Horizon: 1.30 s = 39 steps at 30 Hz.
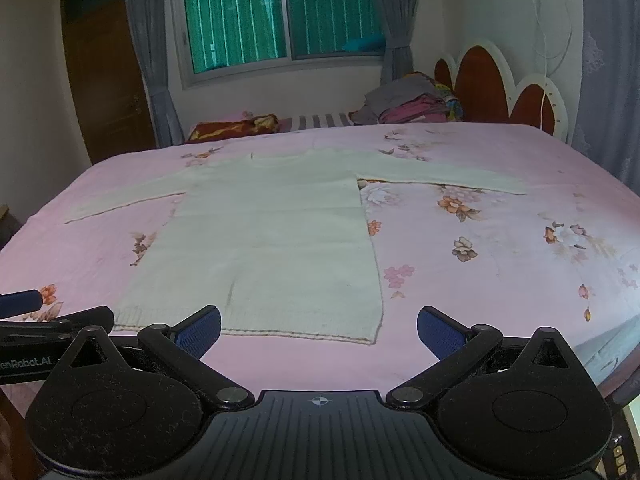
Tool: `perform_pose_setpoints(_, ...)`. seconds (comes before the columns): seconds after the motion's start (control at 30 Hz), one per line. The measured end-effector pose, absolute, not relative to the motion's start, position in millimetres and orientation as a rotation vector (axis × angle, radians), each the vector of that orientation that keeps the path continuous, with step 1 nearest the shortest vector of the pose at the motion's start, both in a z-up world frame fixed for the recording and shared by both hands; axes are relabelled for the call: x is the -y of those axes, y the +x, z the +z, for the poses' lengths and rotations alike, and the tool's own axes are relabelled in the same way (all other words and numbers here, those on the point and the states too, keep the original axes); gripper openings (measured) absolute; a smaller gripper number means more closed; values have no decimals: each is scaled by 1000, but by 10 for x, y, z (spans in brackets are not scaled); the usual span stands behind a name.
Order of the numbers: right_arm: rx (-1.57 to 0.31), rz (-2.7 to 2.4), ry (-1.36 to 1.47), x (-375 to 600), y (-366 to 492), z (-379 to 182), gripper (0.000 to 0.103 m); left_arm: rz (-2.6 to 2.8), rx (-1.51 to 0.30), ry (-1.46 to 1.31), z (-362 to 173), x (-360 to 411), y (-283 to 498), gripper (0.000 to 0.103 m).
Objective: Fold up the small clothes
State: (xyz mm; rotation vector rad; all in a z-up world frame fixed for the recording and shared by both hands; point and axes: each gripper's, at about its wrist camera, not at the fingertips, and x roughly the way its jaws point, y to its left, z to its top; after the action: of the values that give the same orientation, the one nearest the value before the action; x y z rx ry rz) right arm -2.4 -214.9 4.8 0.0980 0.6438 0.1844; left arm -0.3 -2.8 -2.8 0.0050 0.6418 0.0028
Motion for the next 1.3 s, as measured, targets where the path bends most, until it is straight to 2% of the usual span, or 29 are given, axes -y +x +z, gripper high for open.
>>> perform_pose_setpoints(1.3, -643, 188, 94, 2155, 18, 22, 103, 8, -641, -4, -56, 12, -3, 103)
